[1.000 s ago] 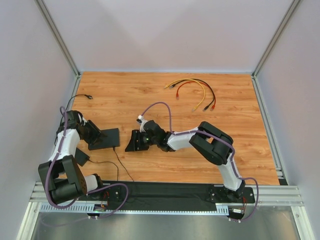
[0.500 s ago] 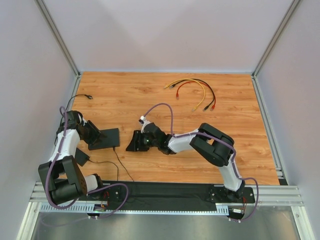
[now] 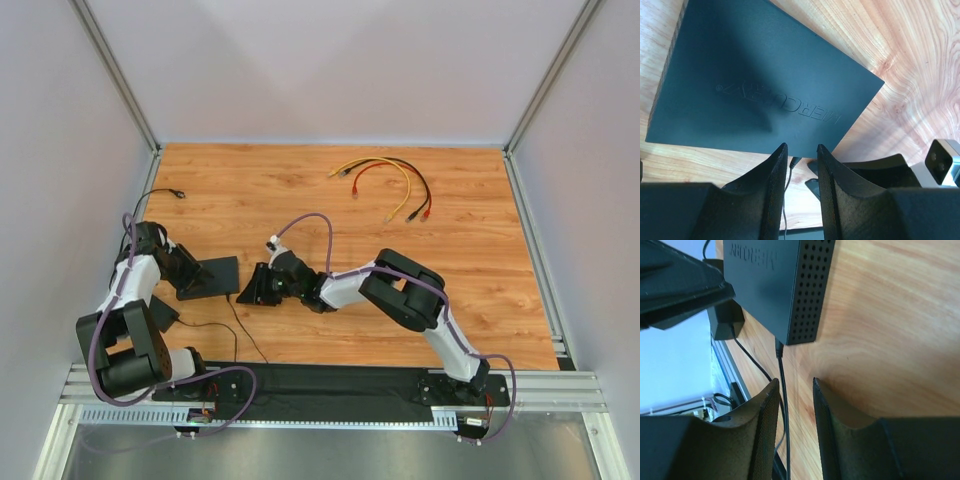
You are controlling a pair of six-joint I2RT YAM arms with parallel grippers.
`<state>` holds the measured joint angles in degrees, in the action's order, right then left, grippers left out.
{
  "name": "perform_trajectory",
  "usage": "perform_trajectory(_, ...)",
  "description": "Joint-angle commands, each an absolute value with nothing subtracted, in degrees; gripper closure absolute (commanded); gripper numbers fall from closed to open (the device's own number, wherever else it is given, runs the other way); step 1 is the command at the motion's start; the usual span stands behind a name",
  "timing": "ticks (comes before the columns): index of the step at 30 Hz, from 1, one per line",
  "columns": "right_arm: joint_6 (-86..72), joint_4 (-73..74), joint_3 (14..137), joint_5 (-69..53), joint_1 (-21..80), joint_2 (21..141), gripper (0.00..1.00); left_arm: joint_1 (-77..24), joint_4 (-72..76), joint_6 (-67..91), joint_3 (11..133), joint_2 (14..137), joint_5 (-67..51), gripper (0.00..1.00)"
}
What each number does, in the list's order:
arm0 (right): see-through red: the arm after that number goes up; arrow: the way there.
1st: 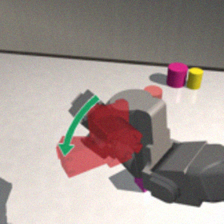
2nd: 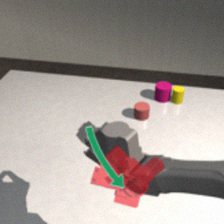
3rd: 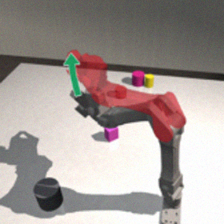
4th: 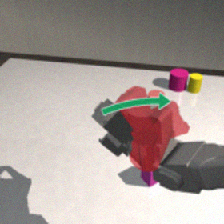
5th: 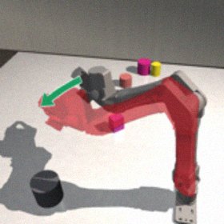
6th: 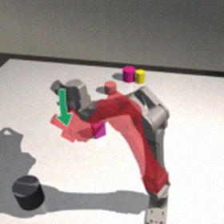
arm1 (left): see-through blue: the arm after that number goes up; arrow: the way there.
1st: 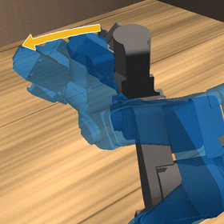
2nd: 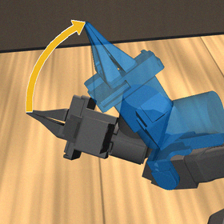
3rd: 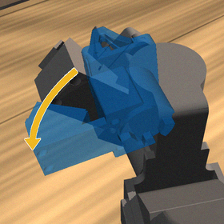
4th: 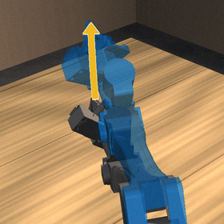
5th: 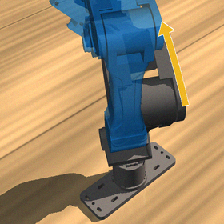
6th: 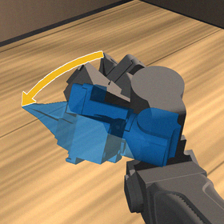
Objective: Pull the plug from the switch port
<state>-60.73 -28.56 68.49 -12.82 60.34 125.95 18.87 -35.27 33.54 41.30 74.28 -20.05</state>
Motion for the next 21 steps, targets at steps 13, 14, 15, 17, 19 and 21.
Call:
perform_trajectory(13, -64.7, -31.3, 76.1, -12.7, 61.7, 133.0, 0.66, 18.8, -33.0, 34.7, 39.4, 77.1, -24.1, 0.63)
perform_trajectory(14, -64.5, -30.8, 76.3, -12.6, 61.7, 133.0, 0.67, 18.9, -33.0, 34.5, 39.4, 76.9, -24.0, 0.63)
perform_trajectory(15, -64.3, -30.5, 76.6, -12.6, 61.8, 133.3, 0.67, 18.9, -33.2, 34.5, 39.5, 77.0, -24.1, 0.63)
perform_trajectory(17, -64.1, -30.1, 77.2, -12.7, 61.8, 133.6, 0.67, 18.9, -33.5, 34.2, 39.6, 77.3, -24.3, 0.63)
perform_trajectory(19, -63.9, -29.8, 77.5, -12.4, 61.9, 134.0, 0.68, 18.9, -33.8, 34.1, 39.6, 77.4, -24.5, 0.63)
perform_trajectory(21, -63.6, -29.0, 78.2, -12.2, 61.9, 134.3, 0.7, 18.9, -34.0, 34.1, 39.5, 77.4, -24.4, 0.63)
